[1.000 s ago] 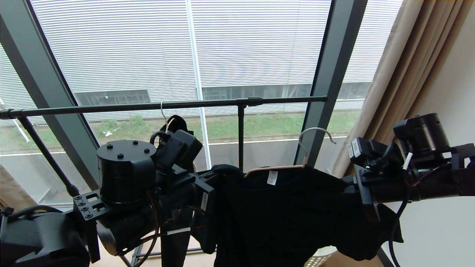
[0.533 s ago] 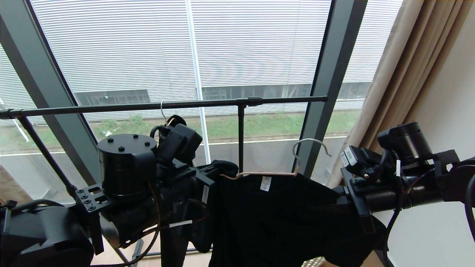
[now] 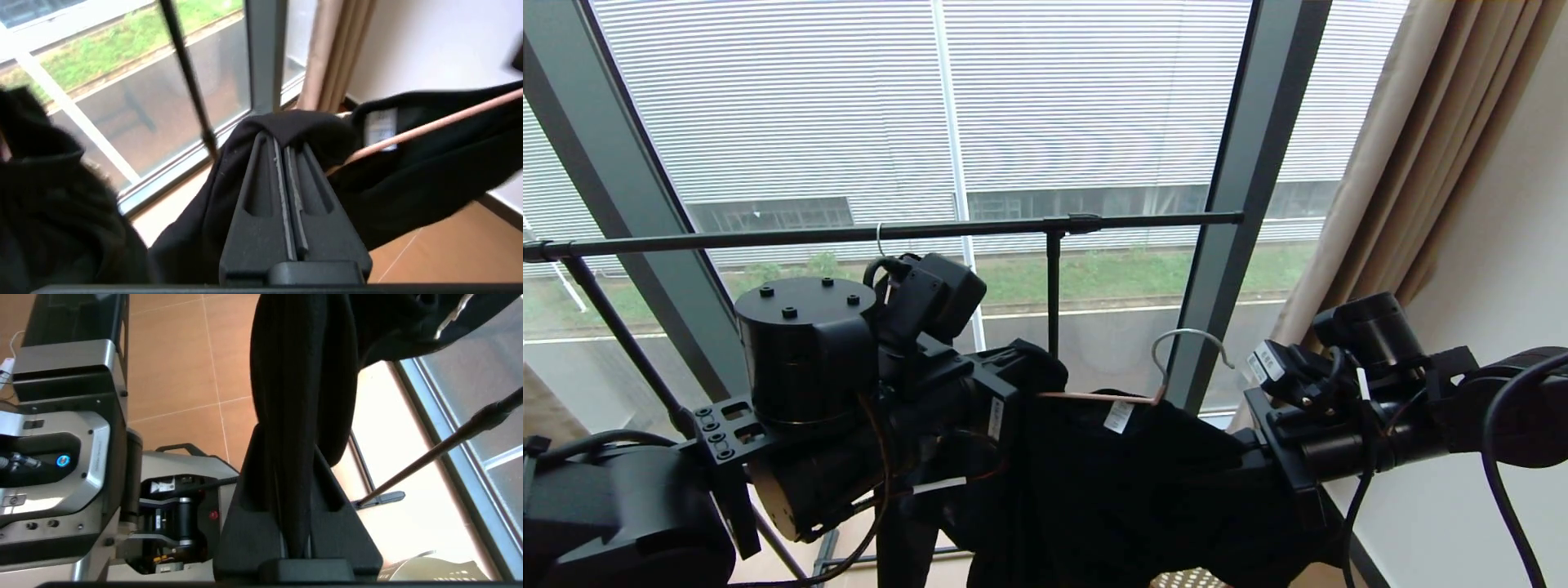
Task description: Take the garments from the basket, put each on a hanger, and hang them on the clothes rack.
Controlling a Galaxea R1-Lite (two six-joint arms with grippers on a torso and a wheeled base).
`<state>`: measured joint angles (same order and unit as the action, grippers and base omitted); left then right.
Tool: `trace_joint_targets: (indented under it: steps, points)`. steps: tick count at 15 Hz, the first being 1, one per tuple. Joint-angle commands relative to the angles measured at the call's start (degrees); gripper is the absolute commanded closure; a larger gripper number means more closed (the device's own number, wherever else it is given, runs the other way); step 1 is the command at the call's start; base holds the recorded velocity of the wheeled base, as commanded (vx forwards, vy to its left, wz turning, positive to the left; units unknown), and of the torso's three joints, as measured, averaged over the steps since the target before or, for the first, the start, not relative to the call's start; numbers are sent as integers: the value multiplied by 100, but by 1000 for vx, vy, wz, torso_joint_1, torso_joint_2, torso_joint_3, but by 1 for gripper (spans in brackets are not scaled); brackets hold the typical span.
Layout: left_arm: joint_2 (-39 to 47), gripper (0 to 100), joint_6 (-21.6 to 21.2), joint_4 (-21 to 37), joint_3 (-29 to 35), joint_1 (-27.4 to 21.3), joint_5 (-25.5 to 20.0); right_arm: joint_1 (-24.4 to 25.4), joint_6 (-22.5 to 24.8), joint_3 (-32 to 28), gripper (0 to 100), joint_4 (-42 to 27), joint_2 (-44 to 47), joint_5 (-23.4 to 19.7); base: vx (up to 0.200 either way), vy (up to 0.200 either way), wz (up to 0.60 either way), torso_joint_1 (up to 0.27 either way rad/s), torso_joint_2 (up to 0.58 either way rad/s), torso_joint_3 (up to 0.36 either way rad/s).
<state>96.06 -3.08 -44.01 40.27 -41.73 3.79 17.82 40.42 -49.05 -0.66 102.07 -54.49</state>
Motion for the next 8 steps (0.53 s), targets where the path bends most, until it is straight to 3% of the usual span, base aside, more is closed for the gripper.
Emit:
trace_joint_targets:
  steps: [1, 8]
  points:
    - [-35, 100, 1, 77, 183, -274, -1, 2, 1, 10, 100, 4, 120, 0, 0, 0, 0, 0, 0, 0]
    - [-167, 100, 89, 692, 421, -740, -10, 2, -35, 19, 100, 39, 102, -53, 0, 0, 0, 0, 0, 0]
